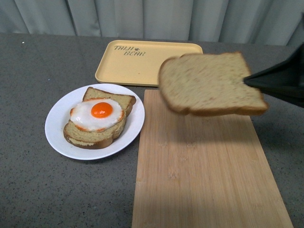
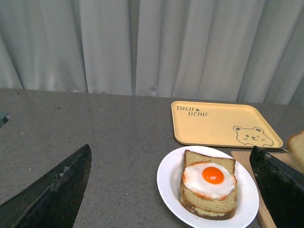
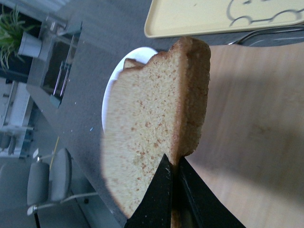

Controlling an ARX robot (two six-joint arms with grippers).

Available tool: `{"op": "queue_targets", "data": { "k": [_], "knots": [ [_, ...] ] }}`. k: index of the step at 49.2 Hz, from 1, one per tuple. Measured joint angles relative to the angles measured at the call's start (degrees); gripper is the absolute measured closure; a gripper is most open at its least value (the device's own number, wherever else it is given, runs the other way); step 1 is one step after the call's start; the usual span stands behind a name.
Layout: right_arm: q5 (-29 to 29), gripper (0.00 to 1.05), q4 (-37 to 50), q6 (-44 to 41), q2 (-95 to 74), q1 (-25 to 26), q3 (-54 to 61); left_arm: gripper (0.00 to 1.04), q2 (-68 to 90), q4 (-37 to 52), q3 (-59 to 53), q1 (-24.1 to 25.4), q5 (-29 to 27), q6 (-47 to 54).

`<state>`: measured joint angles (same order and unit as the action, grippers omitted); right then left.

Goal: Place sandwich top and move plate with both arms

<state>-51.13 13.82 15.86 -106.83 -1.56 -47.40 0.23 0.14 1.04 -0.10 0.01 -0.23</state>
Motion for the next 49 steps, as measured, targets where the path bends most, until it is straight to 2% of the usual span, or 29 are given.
{"op": "queue_targets", "data": {
  "k": [12, 23, 33, 49],
  "knots": [
    [-0.9, 1.04, -9.5, -4.8, -9.4, -7.0, -13.7, 0.07, 0.0, 0.0, 0.0, 0.0, 0.0, 0.0],
    [-1.4, 1.04, -24.1, -15.5, -21.0, -11.2, -32.1, 0.07, 0.0, 0.0, 0.0, 0.0, 0.0, 0.0],
    [-3.1, 1.04, -25.7, -15.8, -27.2, -15.1, -42.4, 0.07, 0.0, 0.0, 0.0, 0.0, 0.0, 0.0],
    [-3.1, 1.04, -23.1, -11.2, -32.3, -19.1, -46.8, 0.07, 0.0, 0.0, 0.0, 0.0, 0.0, 0.0]
  ]
}}
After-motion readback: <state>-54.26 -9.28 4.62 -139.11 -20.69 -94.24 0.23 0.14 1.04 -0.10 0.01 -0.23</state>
